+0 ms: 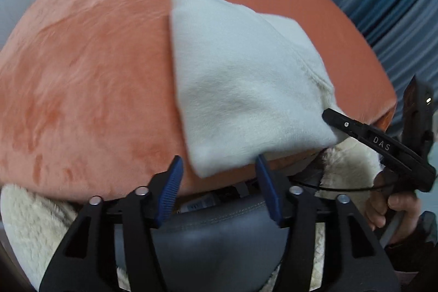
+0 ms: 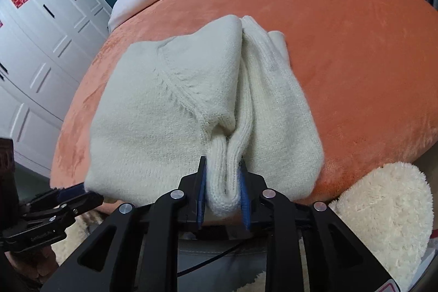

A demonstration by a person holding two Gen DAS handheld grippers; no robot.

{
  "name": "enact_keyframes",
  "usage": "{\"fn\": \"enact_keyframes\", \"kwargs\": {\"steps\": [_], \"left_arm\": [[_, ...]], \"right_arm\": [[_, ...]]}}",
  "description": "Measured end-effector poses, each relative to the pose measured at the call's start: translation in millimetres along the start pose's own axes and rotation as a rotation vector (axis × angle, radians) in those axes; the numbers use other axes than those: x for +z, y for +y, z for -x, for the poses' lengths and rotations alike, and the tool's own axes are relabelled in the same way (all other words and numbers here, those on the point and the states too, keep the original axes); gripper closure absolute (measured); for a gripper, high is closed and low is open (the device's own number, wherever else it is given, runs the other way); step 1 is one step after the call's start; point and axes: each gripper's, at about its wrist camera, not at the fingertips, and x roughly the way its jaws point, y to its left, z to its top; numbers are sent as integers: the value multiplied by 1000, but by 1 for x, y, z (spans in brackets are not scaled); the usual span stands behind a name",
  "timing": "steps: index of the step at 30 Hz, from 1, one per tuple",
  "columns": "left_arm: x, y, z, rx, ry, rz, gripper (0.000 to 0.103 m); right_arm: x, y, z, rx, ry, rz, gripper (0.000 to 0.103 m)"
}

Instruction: Fold small clothes

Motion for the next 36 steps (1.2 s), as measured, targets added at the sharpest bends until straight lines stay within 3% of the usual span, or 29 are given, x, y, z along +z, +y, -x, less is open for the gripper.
{"fn": "enact_keyframes", "kwargs": {"steps": [2, 5, 6, 8, 12, 14, 16, 18, 20, 21, 26, 29, 32, 34, 36], "left_arm": [[-5, 15, 14, 22, -33, 60, 38], [-7, 32, 24, 64, -54, 123, 36], [-6, 35, 26, 71, -62, 136, 36], [-4, 39, 29, 86, -76, 158, 36], [0, 35, 37, 77, -96, 165, 33], [1, 32, 38, 69, -102, 152, 32], [4, 26, 34, 60, -100, 132, 32], [7, 18, 26, 54, -90, 117, 32], [11, 8, 21, 64, -93, 96, 32], [13, 0, 19, 82, -101, 72, 32], [22, -30, 11, 217, -129, -45, 21], [28, -32, 3, 258, -111, -46, 21], [32, -26, 0, 277, -100, -13, 21], [33, -21, 3, 286, -102, 10, 21], [34, -18, 7, 306, -107, 15, 21]], "right_arm": [[4, -4, -1, 45, -12, -57, 53], [13, -7, -15, 107, 38, -115, 50], [16, -3, -20, 116, 51, -116, 52], [22, 11, -18, 103, 25, -73, 86], [41, 51, 49, 174, -209, 48, 89], [43, 59, 78, 132, -301, 101, 89], [37, 46, 80, 23, -328, 120, 90], [29, 15, 41, -126, -201, 127, 89], [20, -16, -8, -169, -4, 56, 89], [15, -22, -13, -174, 10, 36, 88], [12, 6, 39, -229, -147, 71, 77], [9, 29, 64, -149, -208, 127, 77], [0, 64, 62, -24, -186, 230, 77], [-9, 84, 39, -19, -154, 311, 78], [-18, 93, -6, -38, -55, 377, 78]]}}
